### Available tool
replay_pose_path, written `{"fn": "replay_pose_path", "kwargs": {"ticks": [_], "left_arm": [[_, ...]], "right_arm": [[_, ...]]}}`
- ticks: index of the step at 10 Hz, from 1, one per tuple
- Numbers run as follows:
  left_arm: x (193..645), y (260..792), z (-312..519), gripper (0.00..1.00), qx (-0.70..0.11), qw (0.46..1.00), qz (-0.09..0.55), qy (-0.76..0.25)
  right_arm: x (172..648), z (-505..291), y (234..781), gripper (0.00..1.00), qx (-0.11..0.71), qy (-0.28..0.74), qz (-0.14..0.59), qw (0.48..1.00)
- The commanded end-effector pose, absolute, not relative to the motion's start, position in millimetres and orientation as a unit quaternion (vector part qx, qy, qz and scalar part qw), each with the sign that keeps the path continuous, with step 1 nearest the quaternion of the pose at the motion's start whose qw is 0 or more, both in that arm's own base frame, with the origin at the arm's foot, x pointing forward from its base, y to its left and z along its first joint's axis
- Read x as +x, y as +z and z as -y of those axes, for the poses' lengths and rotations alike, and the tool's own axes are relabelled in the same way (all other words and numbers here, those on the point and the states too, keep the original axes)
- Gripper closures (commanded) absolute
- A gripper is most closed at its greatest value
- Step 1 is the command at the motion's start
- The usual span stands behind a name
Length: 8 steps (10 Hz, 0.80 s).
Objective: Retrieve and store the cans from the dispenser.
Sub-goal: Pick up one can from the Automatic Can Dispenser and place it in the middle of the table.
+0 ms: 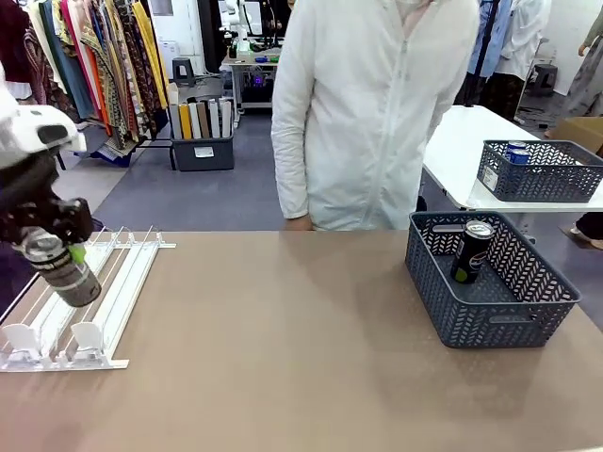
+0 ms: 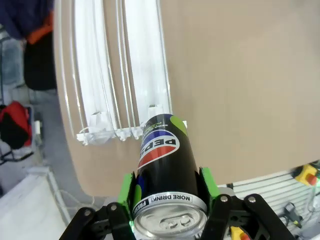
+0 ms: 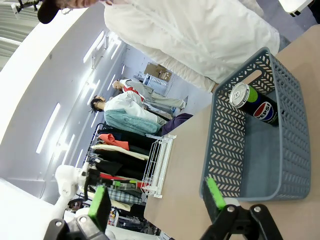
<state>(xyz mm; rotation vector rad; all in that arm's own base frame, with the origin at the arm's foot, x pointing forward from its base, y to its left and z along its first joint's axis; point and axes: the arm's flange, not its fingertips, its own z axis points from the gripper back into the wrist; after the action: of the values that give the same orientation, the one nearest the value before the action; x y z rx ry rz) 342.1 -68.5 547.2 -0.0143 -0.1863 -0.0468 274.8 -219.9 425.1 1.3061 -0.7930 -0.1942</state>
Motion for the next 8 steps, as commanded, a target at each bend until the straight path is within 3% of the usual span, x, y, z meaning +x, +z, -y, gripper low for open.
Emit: {"fn": "replay_pose_path", "kwargs": {"ticks": [1, 8], "left_arm": [[323, 554, 67, 1.0, -0.017, 0.991, 0.13, -0.023], [315, 562, 66, 1.0, -0.014, 0.992, 0.126, -0.023]], "right_arm": [[276, 220, 430, 0.0, 0.595, -0.089, 0.362, 0.712], [276, 220, 430, 0.0, 0.595, -0.089, 0.362, 0.712]]}}
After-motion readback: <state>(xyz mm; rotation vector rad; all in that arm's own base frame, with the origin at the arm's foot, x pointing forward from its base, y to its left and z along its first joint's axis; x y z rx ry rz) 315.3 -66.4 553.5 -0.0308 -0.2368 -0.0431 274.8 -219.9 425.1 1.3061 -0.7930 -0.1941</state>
